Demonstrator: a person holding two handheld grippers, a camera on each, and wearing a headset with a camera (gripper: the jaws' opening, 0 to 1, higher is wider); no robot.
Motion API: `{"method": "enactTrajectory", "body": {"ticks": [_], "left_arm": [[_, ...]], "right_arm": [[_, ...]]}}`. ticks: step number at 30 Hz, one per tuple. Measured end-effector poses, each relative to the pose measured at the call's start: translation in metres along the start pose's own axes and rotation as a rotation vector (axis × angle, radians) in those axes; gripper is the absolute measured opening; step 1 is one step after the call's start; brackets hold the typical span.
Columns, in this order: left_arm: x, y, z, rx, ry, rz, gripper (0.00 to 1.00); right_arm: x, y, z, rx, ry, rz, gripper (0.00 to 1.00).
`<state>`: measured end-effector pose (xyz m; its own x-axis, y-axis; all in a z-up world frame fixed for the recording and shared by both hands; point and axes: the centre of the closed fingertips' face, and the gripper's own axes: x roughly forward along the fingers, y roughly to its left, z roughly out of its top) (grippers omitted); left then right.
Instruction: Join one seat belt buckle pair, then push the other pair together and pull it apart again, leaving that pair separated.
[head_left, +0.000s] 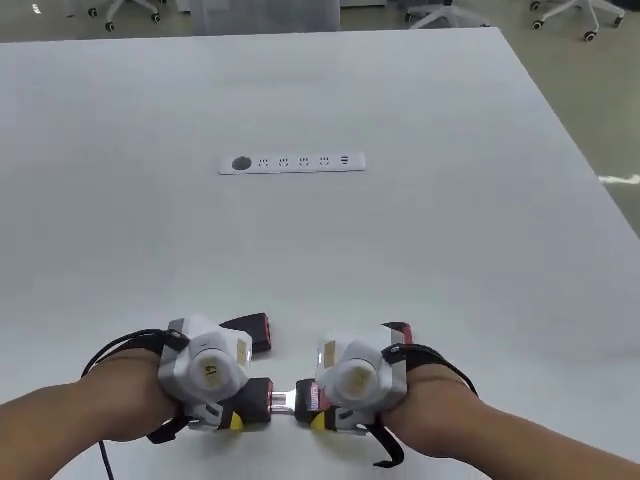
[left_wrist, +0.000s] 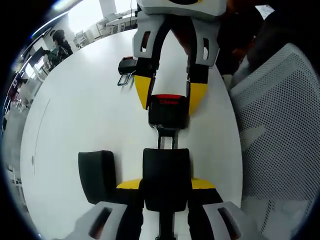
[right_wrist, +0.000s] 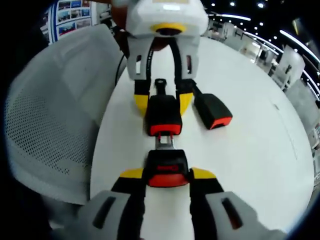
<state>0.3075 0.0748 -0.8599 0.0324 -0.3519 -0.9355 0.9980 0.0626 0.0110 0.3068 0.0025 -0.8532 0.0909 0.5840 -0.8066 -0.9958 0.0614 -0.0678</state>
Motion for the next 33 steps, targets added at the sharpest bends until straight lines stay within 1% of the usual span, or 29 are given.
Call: {"method": "enactTrajectory", "body": {"ticks": [2,3,4,8,11,15,19,20,21,25,28,30,31,33], "left_arm": [[0.0,0.0,0.0,0.005,-0.001,-0.003,0.34],[0.0,0.0,0.0,0.005,-0.001,-0.003,0.34],[0.0,0.0,0.0,0.0,-0.003,-0.003,0.34],[0.0,0.0,0.0,0.001,0.002,-0.004,0.34],[0.0,0.0,0.0,0.007,0.004,-0.008,0.33],[0.0,-0.001,-0.001,0.017,-0.008,-0.008,0.33],[0.0,-0.001,0.0,0.025,-0.006,-0.009,0.33],[0.0,0.0,-0.002,0.028,0.002,-0.006,0.33],[0.0,0.0,-0.001,0.029,-0.007,-0.009,0.33],[-0.001,-0.001,-0.002,0.025,-0.022,-0.005,0.33],[-0.001,0.0,-0.002,0.025,-0.023,-0.005,0.34],[-0.001,0.0,-0.002,0.03,-0.031,-0.016,0.34],[-0.002,0.0,-0.003,0.034,-0.042,-0.021,0.34],[-0.002,0.0,-0.003,0.03,-0.061,-0.02,0.34]], "right_arm": [[0.002,0.0,0.003,-0.004,-0.005,0.001,0.33],[0.003,-0.001,0.002,-0.004,0.007,0.001,0.33],[0.003,-0.001,0.002,-0.004,0.003,0.002,0.33],[0.002,-0.001,0.002,0.014,0.002,0.001,0.32],[0.004,0.0,0.006,0.033,0.005,-0.008,0.31],[0.008,0.002,0.013,0.025,0.008,-0.009,0.3],[0.013,0.001,0.019,0.016,0.008,-0.004,0.3],[0.013,0.002,0.016,0.029,0.031,-0.003,0.3],[0.014,0.001,0.018,0.02,0.016,-0.001,0.3],[0.013,0.002,0.017,0.028,0.008,-0.006,0.3],[0.014,0.001,0.016,0.028,0.01,-0.007,0.3],[0.014,0.002,0.016,0.016,0.011,-0.006,0.31],[0.013,0.001,0.015,0.018,0.004,-0.002,0.31],[0.012,0.001,0.014,0.007,-0.028,0.006,0.31]]}}
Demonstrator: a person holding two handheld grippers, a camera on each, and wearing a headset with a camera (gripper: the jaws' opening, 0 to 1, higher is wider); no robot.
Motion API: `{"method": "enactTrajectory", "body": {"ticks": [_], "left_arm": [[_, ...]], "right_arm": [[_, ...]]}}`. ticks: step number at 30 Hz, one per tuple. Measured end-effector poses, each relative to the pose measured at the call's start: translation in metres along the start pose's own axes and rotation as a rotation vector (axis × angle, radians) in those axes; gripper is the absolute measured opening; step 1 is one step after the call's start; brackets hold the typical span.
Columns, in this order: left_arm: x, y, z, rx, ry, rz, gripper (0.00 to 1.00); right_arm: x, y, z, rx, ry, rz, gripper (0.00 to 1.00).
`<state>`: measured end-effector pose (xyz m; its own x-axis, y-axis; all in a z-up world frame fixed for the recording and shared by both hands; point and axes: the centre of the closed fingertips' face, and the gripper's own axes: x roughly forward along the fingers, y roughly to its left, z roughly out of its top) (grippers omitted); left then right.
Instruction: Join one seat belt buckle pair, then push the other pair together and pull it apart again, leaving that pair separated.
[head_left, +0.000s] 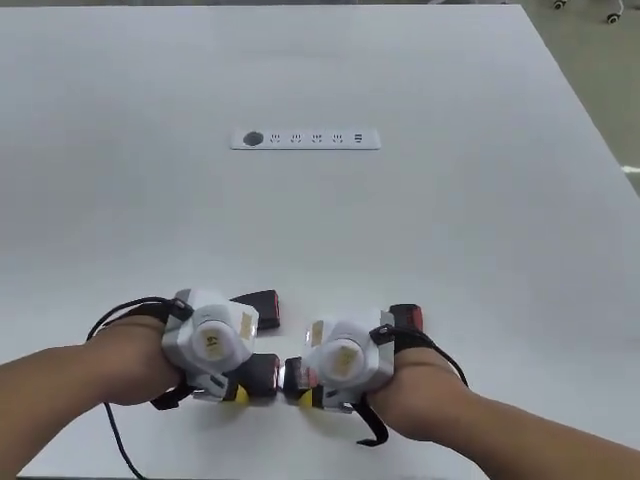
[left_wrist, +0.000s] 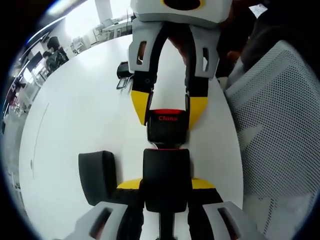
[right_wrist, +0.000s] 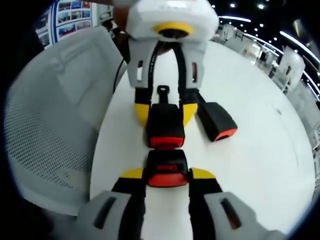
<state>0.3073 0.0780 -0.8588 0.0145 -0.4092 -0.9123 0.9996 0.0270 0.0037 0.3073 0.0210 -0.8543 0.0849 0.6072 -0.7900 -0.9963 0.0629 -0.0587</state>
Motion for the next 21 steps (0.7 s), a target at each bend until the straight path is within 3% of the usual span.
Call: {"method": "enactTrajectory", "body": {"ticks": [9,21], "left_arm": [[0.0001,0.0007,0.001,-0.021,-0.023,0.019,0.34],[0.0004,0.0018,0.001,-0.045,-0.033,0.017,0.36]], "right_arm": [[0.0002,-0.0005,0.0007,0.028,-0.044,0.006,0.32],[0.0005,-0.0014,0.0017,0.019,-0.026,0.001,0.33]]}}
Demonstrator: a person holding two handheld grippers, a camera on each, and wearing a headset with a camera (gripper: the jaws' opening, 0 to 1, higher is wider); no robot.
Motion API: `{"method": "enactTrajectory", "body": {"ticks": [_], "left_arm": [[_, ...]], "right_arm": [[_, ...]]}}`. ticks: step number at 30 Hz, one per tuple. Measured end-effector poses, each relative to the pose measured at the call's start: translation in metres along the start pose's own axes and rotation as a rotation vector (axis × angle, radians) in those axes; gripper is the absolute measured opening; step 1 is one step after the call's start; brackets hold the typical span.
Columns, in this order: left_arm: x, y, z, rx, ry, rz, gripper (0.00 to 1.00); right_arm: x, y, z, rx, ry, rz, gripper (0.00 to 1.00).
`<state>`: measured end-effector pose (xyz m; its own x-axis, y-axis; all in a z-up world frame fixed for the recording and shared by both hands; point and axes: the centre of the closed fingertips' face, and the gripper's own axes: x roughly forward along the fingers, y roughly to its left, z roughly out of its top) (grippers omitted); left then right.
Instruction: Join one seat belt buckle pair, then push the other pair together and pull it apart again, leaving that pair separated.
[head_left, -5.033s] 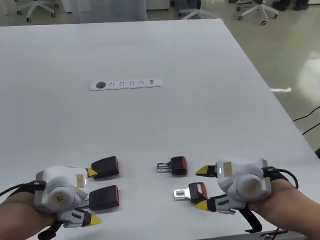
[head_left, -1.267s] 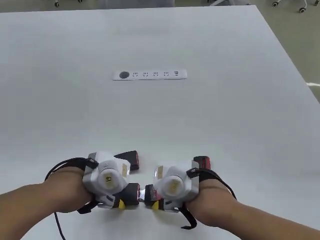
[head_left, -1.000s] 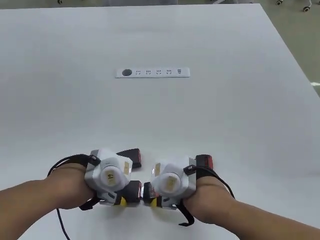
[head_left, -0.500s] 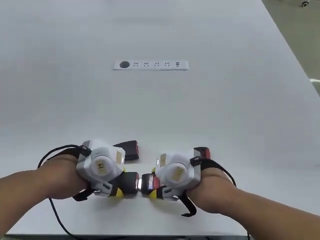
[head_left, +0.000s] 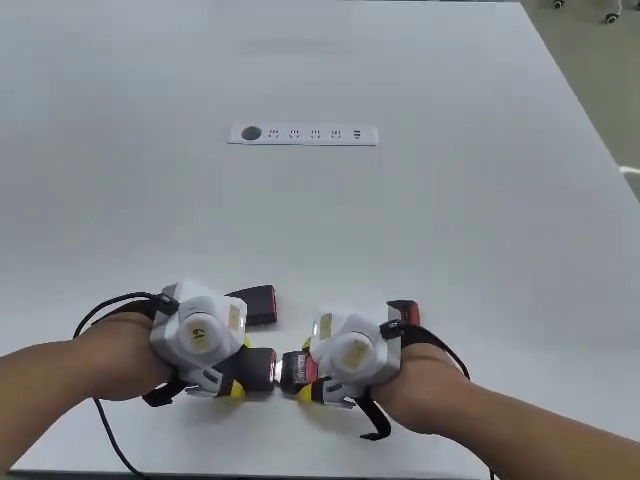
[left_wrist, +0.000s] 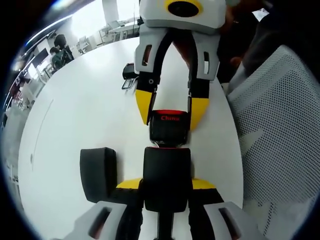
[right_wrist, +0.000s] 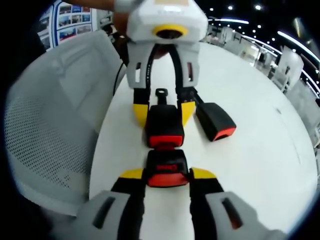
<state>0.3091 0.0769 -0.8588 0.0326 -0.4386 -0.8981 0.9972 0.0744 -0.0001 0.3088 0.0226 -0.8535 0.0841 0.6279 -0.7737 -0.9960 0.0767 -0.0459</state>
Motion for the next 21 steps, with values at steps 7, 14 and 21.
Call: {"method": "enactTrajectory", "body": {"ticks": [7,14,21], "left_arm": [[-0.001,0.001,0.0,-0.04,-0.023,0.018,0.36],[-0.003,0.006,0.0,-0.036,-0.026,0.068,0.42],[-0.014,0.001,0.003,-0.063,-0.05,0.076,0.43]], "right_arm": [[0.0,0.001,0.0,0.01,-0.006,0.012,0.34],[-0.003,0.001,0.002,0.009,-0.009,0.008,0.34],[-0.016,-0.002,0.013,0.025,-0.05,-0.007,0.34]]}}
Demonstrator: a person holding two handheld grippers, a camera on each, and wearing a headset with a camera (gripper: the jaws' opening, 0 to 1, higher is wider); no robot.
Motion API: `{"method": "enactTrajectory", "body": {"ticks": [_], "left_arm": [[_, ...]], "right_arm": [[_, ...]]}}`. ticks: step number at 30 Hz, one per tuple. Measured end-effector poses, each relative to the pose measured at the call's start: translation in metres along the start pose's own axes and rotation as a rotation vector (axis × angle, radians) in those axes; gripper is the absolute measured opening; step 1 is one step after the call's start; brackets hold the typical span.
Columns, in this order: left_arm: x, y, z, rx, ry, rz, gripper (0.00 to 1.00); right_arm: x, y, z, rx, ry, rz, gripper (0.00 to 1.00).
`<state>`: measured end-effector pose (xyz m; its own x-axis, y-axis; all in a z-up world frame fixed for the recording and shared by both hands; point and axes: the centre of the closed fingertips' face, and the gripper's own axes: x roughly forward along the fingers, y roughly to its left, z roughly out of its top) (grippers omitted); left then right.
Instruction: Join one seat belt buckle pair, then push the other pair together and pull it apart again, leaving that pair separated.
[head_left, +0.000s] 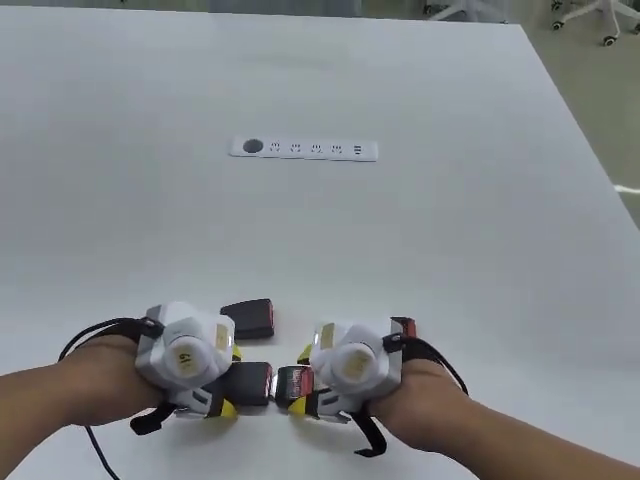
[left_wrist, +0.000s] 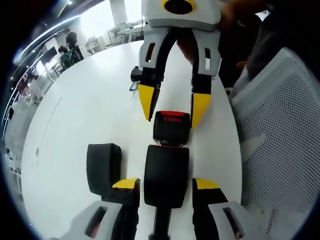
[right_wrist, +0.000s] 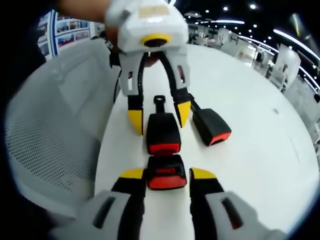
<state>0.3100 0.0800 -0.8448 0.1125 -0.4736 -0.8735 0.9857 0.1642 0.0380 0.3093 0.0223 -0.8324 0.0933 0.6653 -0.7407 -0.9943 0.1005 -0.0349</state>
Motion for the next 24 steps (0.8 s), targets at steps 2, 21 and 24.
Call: {"method": "enactTrajectory", "body": {"ticks": [2,21,24], "left_arm": [[-0.008,0.004,0.005,0.057,0.005,0.031,0.44],[-0.016,0.079,0.017,0.009,-0.023,0.15,0.53],[-0.01,0.081,0.015,0.026,-0.002,0.127,0.52]], "right_arm": [[-0.008,-0.002,0.004,0.007,-0.016,-0.007,0.33],[-0.07,-0.08,-0.064,0.047,0.059,-0.176,0.37],[-0.079,-0.087,-0.083,0.067,0.089,-0.182,0.37]]}}
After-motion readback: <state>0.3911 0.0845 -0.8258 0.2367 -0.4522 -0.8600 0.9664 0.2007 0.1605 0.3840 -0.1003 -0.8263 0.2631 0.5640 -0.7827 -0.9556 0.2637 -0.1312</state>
